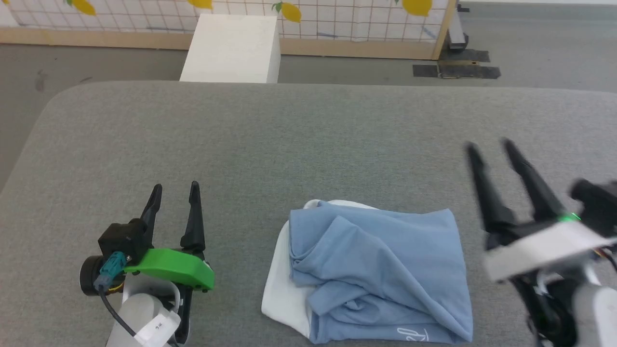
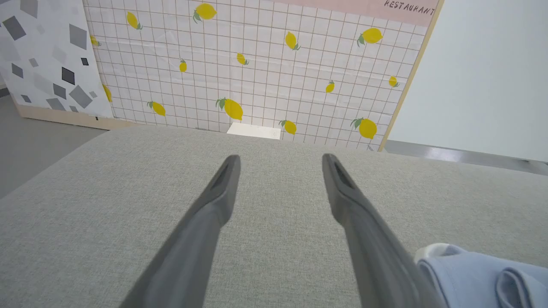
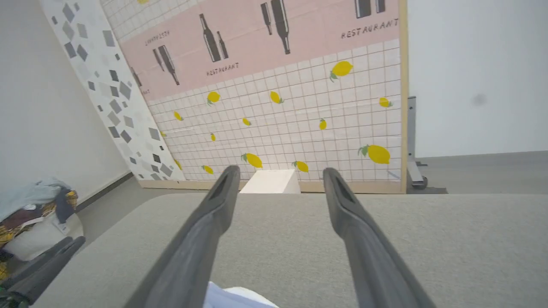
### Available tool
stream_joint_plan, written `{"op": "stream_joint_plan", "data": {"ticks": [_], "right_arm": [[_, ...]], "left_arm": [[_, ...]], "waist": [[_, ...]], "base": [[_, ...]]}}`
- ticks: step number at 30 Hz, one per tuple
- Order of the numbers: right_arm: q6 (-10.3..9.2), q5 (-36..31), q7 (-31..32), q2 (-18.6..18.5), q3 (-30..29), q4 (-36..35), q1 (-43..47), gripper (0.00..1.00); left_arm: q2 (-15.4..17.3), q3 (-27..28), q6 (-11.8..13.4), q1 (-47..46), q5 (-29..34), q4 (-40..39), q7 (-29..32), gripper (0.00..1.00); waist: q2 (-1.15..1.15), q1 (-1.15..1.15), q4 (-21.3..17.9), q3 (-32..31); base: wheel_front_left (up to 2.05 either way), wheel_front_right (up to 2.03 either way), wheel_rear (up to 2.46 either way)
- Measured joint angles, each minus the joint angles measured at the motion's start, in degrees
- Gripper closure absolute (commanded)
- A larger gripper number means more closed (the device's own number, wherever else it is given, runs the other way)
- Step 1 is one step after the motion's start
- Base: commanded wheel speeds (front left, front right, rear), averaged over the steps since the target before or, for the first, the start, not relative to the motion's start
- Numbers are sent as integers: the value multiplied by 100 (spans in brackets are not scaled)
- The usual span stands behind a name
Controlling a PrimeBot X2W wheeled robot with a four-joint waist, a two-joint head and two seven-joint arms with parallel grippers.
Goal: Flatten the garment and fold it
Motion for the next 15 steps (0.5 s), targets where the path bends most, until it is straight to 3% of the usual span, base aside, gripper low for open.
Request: {"op": "stream_joint_plan", "data": {"ticks": [5,15], "right_arm": [[0,166,11,-11,-810,688,421,0],[-1,1224,1184,-3,-821,2371,540,0]], "left_arm": [[-3,-19,-27,2,10,-1,0,0],[-11,-93,-58,2,16,48,0,0]], "waist": [[0,0,-32,-10],[0,0,95,77]], "base": [[0,0,0],[0,0,0]]}}
